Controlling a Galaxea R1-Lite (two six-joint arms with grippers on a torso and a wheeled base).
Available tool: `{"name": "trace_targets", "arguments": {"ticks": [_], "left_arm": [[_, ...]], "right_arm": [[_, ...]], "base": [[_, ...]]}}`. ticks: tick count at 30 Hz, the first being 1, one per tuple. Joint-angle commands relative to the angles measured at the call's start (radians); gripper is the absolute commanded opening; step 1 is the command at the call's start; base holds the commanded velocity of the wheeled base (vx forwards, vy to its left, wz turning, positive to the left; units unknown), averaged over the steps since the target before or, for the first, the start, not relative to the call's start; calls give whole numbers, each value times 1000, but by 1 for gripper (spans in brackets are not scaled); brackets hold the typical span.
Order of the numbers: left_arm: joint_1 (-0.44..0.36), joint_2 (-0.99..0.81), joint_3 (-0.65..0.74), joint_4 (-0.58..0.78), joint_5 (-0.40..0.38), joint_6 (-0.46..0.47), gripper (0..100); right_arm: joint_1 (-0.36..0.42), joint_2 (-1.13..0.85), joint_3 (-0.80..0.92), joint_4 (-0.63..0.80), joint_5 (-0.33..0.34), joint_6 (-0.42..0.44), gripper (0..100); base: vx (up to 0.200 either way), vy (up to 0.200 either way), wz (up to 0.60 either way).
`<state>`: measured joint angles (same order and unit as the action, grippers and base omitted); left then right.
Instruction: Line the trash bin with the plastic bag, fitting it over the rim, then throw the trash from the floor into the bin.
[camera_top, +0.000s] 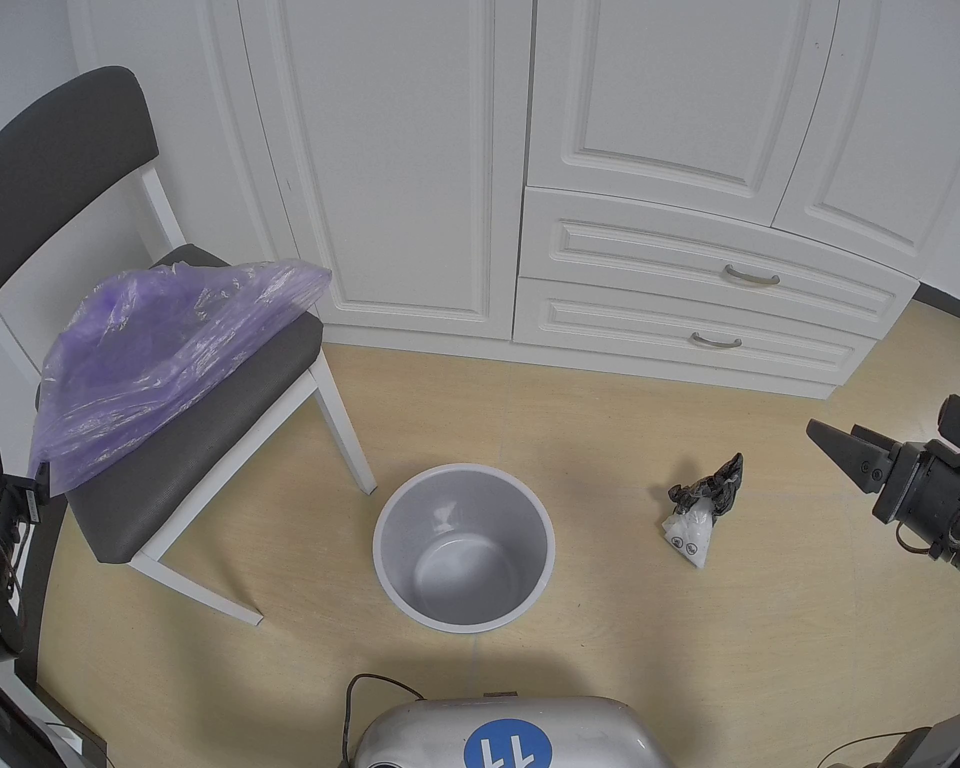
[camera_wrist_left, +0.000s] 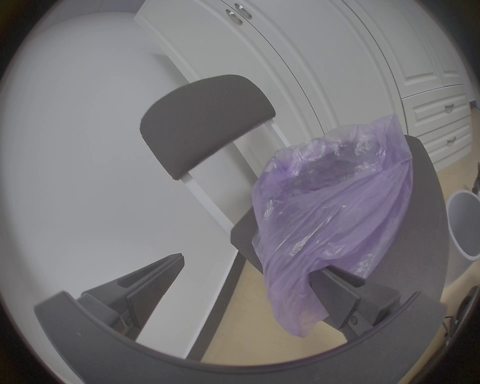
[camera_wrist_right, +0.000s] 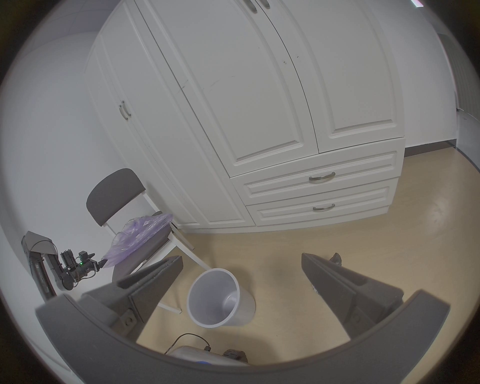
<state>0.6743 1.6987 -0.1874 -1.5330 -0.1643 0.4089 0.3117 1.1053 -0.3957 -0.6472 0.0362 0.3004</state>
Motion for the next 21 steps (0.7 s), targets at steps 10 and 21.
{"name": "trace_targets", "arguments": {"ticks": [10, 21], "left_arm": [[62, -117, -32, 1, 2, -15, 100], [61, -106, -43, 1, 2, -19, 100]], "right_arm": [[32, -2, 2, 0, -1, 20, 100], [32, -1, 0, 0, -1, 22, 100]], "base": [[0, 0, 0], [0, 0, 0]]}}
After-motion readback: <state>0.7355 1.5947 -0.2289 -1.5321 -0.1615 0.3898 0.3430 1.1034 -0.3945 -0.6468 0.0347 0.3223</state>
